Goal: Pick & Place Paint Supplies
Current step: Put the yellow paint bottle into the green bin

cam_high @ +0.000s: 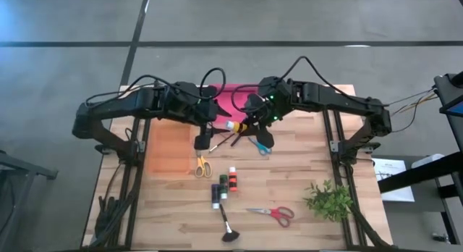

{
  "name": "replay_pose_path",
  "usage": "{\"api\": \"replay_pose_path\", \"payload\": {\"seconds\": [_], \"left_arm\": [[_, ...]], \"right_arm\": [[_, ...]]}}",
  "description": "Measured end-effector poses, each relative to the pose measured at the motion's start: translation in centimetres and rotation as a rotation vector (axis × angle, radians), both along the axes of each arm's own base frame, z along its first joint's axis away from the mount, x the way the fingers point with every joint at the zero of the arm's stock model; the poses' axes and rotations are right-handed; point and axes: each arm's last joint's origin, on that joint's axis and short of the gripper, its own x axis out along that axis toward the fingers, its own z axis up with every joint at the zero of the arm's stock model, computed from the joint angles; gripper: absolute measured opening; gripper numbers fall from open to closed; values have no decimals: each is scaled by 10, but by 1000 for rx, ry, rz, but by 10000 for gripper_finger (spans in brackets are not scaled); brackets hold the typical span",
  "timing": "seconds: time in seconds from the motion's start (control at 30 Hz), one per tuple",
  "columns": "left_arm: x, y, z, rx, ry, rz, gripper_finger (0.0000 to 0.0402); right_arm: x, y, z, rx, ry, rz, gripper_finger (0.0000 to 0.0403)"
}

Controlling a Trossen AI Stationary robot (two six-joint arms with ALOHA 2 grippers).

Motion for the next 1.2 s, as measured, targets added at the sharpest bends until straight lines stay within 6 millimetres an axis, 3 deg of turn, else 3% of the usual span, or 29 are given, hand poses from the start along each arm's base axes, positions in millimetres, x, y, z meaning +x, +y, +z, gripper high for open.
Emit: {"api": "replay_pose_path", "payload": {"seconds": [1.2], "left_arm": [[4, 0, -7, -19, 16, 15, 228]], "right_arm": [[0, 0, 2, 4, -11, -7, 121]]}}
